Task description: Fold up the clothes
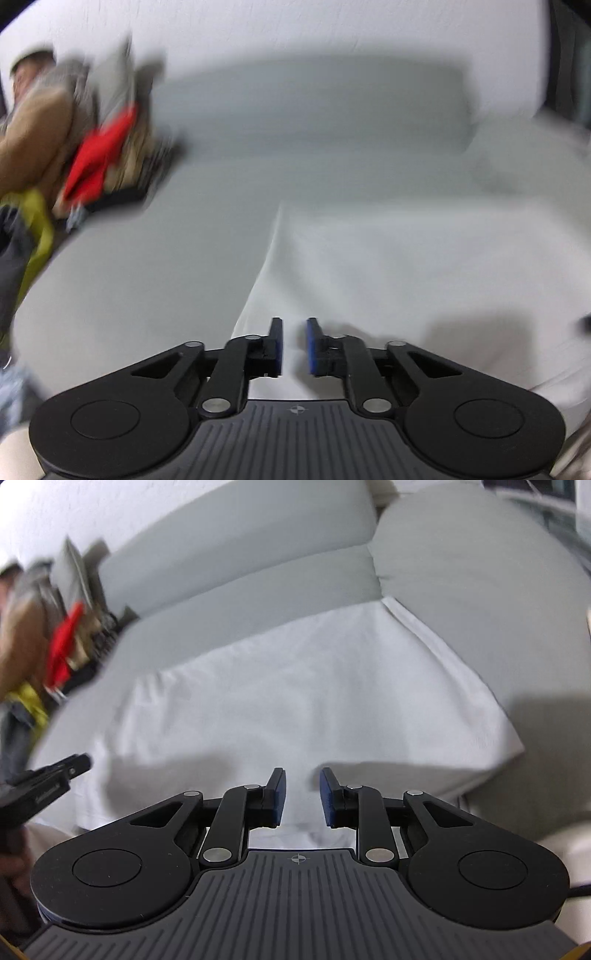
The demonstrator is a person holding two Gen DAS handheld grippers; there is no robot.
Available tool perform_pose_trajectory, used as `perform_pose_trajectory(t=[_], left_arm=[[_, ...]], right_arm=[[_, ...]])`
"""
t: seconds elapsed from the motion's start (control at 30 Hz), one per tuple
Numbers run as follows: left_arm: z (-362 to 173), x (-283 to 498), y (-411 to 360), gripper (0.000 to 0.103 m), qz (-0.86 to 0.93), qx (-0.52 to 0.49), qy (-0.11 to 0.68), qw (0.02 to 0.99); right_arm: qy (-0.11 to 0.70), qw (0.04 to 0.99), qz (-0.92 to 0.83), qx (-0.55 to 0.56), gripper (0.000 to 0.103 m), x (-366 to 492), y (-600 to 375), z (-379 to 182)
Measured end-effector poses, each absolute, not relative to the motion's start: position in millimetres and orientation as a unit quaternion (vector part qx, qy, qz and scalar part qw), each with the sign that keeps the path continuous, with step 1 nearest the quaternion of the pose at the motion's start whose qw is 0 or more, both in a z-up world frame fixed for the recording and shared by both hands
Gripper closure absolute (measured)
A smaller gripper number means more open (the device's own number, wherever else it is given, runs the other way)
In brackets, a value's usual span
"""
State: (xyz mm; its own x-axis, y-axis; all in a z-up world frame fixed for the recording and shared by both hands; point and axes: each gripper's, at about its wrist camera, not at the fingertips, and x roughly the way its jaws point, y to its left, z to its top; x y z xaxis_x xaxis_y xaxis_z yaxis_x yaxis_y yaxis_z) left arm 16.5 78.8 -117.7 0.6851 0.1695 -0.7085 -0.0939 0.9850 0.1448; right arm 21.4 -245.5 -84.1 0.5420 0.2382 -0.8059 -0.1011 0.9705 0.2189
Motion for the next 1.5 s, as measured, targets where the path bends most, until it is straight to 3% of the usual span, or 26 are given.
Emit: perform_pose_trajectory(t=[0.2, 0.3, 0.4, 0.57, 0.73, 0.9, 1.0, 1.2, 1.5], left_arm=[[-129, -6, 89, 0.095, 0.067, 0.027, 0.473, 0.878], [-117, -20, 79, 0.09, 0.029, -0.005, 0.449, 0.893], [-106, -18, 54, 0.085, -0.013, 0.014, 0.409, 0.912], [-96, 19, 31, 0.085, -0.04, 0.031, 0.393, 0.918], [-97, 60, 24, 0.083, -0.067, 0.017, 0.416, 0.907], [-123, 87, 39, 0.085, -0.082, -0.024, 0.409, 0.908], [-140, 92, 47, 0.092, -0.074, -0.034, 0.377, 0.923], [-140, 94, 51, 0.092, -0.075, -0.038, 0.373, 0.924], [-145, 101, 72, 0.09, -0.092, -0.102, 0.385, 0.913]], right_arm=[[0.548, 0.826, 0.091, 0.098, 0.074, -6, -262, -102], [0.542, 0.823, 0.097, 0.141, 0.072, -17, -276, -102], [0.504, 0.846, 0.102, 0.144, 0.054, -15, -277, -89], [0.465, 0.866, 0.112, 0.147, 0.049, 16, -274, -65], [0.468, 0.867, 0.098, 0.142, 0.034, 65, -276, -44], [0.467, 0.871, 0.077, 0.133, 0.033, 107, -278, -40], [0.447, 0.876, 0.071, 0.163, 0.035, 127, -292, -42], [0.407, 0.883, 0.014, 0.235, 0.06, 166, -342, -55], [0.421, 0.865, 0.026, 0.272, 0.061, 219, -361, -92]])
